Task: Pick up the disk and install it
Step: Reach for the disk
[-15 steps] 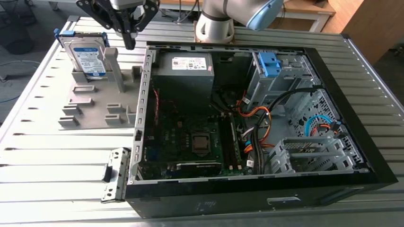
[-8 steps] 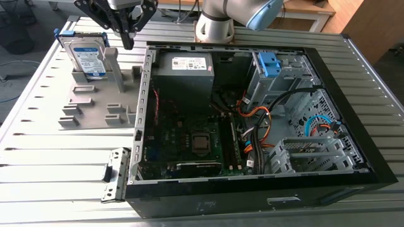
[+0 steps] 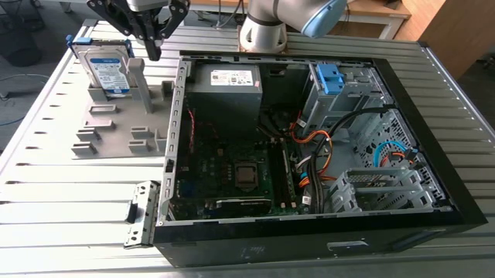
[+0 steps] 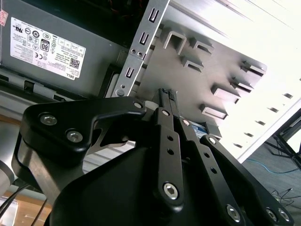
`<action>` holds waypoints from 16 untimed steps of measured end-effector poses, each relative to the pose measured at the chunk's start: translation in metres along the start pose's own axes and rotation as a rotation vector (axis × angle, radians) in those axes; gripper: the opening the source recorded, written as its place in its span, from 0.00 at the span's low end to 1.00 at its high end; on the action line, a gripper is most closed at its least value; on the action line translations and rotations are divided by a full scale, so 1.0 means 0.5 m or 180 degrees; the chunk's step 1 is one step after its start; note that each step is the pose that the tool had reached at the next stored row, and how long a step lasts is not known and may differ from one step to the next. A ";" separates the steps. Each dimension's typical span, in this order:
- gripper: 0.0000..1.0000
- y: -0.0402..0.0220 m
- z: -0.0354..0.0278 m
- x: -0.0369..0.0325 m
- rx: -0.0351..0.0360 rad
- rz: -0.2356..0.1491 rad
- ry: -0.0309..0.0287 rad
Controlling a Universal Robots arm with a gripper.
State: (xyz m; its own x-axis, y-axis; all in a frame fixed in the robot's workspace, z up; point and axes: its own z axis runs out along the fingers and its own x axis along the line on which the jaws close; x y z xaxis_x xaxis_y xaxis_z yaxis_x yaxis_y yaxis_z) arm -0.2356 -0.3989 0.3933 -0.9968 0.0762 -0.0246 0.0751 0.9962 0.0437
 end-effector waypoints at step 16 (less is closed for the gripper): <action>0.11 -0.001 0.000 0.013 0.0000 0.0000 0.0000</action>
State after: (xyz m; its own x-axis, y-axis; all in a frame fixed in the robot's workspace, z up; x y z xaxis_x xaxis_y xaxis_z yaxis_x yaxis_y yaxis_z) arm -0.2419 -0.3989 0.3933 -0.9968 0.0762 -0.0245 0.0750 0.9962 0.0437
